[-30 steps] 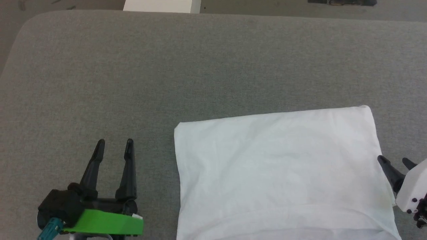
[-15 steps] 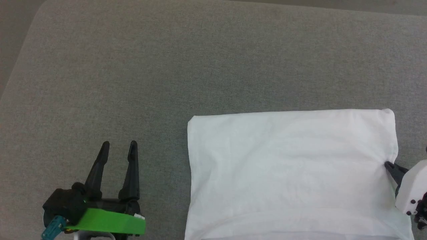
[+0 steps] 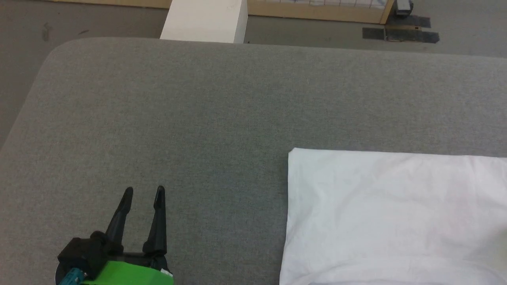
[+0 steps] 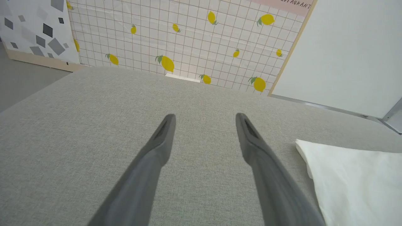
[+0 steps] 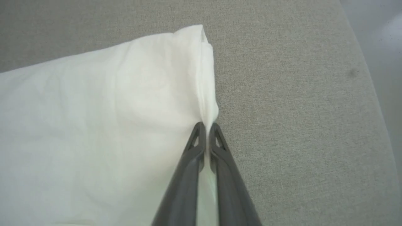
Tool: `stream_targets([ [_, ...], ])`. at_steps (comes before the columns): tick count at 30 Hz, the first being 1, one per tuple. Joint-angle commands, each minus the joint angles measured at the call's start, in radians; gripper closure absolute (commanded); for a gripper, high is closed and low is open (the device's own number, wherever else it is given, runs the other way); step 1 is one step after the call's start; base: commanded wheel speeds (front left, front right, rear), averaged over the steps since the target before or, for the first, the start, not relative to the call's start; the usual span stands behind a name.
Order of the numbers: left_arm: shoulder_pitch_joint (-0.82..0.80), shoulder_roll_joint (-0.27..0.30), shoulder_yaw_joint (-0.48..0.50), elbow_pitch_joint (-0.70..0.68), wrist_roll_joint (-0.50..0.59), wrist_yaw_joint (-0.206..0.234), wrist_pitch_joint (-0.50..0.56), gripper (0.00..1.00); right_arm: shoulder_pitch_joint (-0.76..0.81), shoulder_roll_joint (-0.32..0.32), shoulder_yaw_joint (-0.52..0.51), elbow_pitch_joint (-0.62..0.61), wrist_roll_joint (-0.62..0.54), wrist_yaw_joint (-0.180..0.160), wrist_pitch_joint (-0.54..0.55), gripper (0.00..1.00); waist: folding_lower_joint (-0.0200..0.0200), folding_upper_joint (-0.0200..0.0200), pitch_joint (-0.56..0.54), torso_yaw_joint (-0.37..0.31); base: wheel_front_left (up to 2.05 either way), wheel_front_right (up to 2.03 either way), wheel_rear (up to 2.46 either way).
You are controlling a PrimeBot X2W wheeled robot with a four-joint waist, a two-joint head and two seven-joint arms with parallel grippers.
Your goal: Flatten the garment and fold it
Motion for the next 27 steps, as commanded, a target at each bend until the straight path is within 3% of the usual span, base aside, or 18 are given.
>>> stream_targets([
  [1, 0.013, -0.006, -0.001, 0.000, -0.004, 0.004, -0.002, 0.00, 0.005, 0.004, 0.003, -0.025, 0.012, -0.002, 0.011, 1.00, 0.0000, -0.0001, -0.039, -0.036, 0.00, 0.00, 0.00],
  [6, 0.018, -0.014, 0.000, -0.003, -0.011, 0.001, -0.003, 0.00, 0.005, 0.046, 0.089, -0.159, 0.062, -0.002, 0.096, 1.00, 0.0000, -0.0001, -0.044, -0.058, 0.00, 0.00, 0.00],
  [15, -0.010, -0.030, -0.013, 0.007, -0.011, -0.015, -0.004, 0.00, -0.058, 0.132, 0.404, -0.377, 0.134, -0.002, 0.225, 1.00, 0.0000, -0.0001, -0.013, -0.060, 0.00, 0.00, 0.00],
  [22, -0.043, -0.039, -0.022, 0.024, -0.015, -0.031, -0.004, 0.00, -0.155, 0.152, 0.608, -0.355, 0.144, -0.002, 0.247, 1.00, 0.0000, -0.0001, 0.032, -0.019, 0.00, 0.00, 0.00],
  [27, -0.062, -0.056, -0.030, 0.044, -0.016, -0.041, -0.004, 0.00, -0.223, 0.179, 0.703, -0.251, 0.118, -0.002, 0.216, 1.00, 0.0000, -0.0001, 0.052, 0.012, 0.00, 0.00, 0.00],
])
